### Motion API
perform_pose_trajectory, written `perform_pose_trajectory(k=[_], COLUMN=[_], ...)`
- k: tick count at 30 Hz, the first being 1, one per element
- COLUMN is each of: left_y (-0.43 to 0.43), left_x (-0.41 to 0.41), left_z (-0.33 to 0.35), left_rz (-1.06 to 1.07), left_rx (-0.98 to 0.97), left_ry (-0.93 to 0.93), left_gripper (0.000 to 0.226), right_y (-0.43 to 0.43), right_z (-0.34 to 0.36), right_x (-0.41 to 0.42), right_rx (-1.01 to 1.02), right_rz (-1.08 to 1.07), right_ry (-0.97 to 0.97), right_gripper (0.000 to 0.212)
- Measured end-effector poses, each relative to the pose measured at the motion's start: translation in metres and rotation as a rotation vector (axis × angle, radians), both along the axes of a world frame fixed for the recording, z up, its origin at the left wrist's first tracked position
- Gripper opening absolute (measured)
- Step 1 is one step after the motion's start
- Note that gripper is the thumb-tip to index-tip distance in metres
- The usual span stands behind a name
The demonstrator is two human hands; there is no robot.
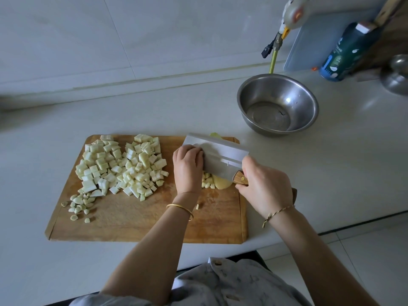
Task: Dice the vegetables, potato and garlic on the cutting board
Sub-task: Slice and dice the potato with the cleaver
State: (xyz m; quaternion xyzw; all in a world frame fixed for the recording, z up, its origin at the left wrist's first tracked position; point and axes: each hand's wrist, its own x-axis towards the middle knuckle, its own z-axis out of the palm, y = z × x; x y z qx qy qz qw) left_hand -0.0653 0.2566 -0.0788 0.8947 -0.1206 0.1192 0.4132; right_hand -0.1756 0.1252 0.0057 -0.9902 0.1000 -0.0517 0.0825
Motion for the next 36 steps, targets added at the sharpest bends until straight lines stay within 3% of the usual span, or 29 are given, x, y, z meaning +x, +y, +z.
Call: perform_pose_trajectory(k=[8, 16, 22, 28, 36], left_y=[0.016, 0.033, 0.036, 0.032, 0.031], left_x=[-0.002, 0.000, 0.007, 0.005, 0.002], left_z=[-0.005, 0.010, 0.021, 0.028, 0.041], left_rz=[0.052, 0.046, 0.130, 0.075, -0.034], left_rx=[-0.002, -0.087, -0.282, -0.237, -0.669], left_ry=[0.072, 0.063, 0.184, 0.286, 0.579], left_gripper=[0.015, 0.015, 0.011, 0.016, 0.039], right_y=[-0.008, -0.009, 0.001, 0.014, 0.015], right_z=[0.010, 0.013, 0.008, 0.001, 0.001], right_x=[0.003, 0.005, 0.006, 0.004, 0.004], right_rx=[0.019, 0.157, 0.422, 0.832, 0.883], right_rz=[-0.146, -0.206, -0.223, -0.220, -0.259], right_ry=[0.075, -0.010, -0.088, -0.159, -0.170], right_gripper=[0.035, 0.040, 0.040, 0.042, 0.041])
